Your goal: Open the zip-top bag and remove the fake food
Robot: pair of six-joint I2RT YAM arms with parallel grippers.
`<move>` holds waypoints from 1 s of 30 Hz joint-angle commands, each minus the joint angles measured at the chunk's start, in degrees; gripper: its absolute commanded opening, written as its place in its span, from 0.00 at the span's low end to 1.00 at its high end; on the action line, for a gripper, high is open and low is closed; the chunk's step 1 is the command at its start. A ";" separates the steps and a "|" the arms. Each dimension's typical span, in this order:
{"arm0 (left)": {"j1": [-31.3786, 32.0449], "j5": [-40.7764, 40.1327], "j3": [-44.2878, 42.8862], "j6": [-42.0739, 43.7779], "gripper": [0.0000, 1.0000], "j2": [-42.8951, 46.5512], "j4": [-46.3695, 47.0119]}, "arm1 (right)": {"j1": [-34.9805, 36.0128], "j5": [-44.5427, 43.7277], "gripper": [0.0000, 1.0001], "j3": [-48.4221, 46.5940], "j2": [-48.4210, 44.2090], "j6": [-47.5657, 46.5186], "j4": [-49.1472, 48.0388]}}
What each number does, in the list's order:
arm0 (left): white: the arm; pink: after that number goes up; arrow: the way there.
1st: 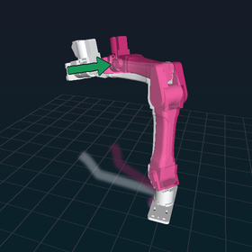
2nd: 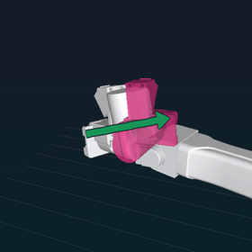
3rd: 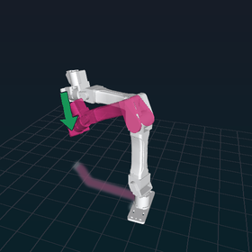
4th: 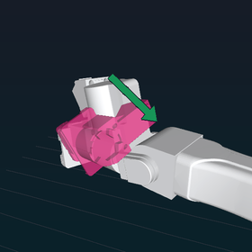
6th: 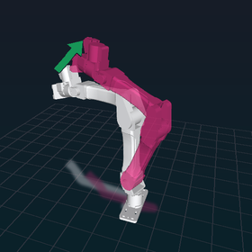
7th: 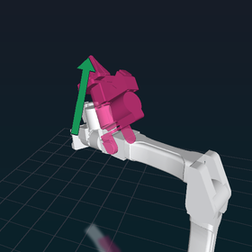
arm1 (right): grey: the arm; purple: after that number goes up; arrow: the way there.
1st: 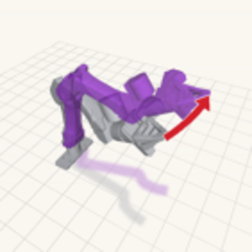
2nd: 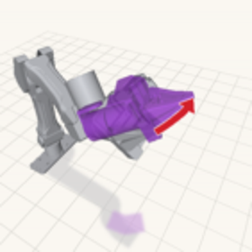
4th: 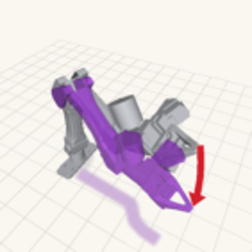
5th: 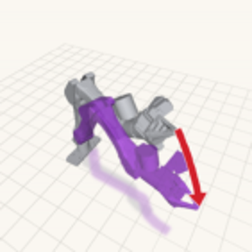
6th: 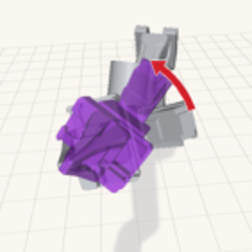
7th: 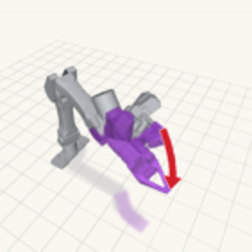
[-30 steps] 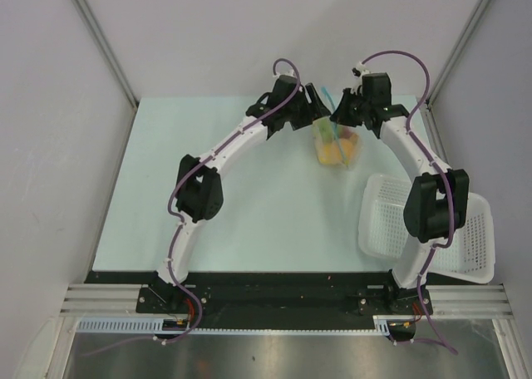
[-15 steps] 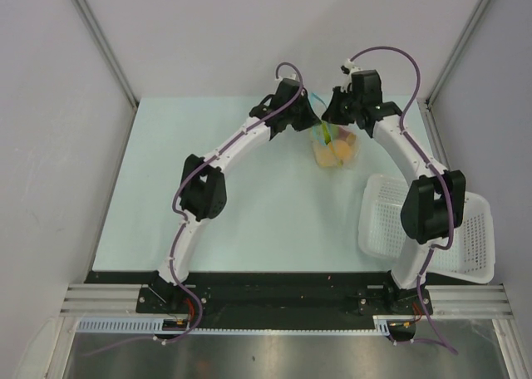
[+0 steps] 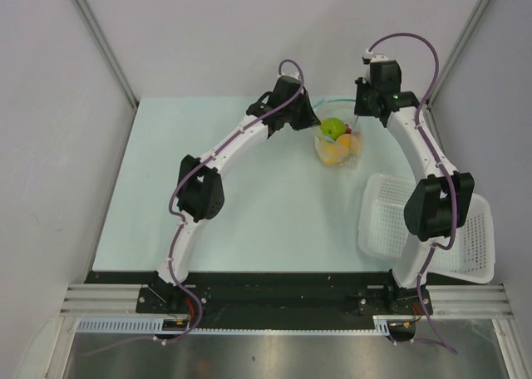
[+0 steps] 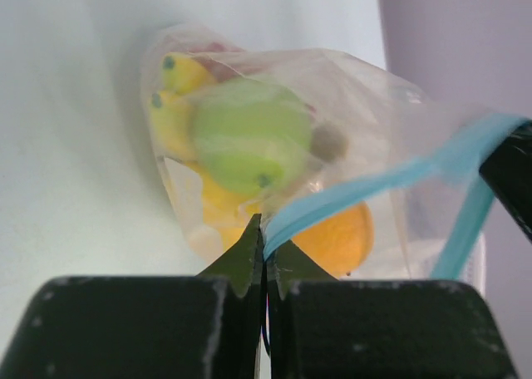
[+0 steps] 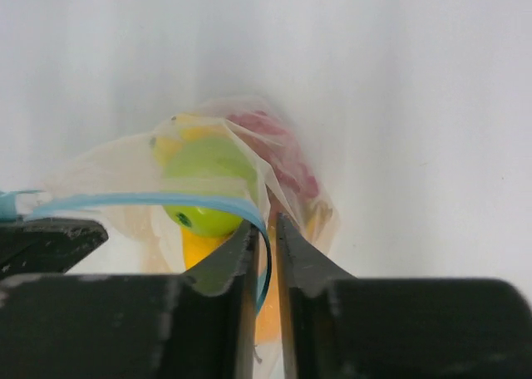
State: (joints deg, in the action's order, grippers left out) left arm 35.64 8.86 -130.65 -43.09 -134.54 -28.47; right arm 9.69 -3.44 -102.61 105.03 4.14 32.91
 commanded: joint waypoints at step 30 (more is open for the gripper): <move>0.57 12.67 -1.19 -9.82 0.00 3.41 14.93 | 2.79 10.12 0.28 -17.62 4.99 6.93 19.38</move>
State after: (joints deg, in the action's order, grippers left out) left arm 35.99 19.81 -130.63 -51.62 -133.91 -17.67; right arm 13.37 3.75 -116.53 105.01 12.82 50.63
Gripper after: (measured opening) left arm 0.006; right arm 0.289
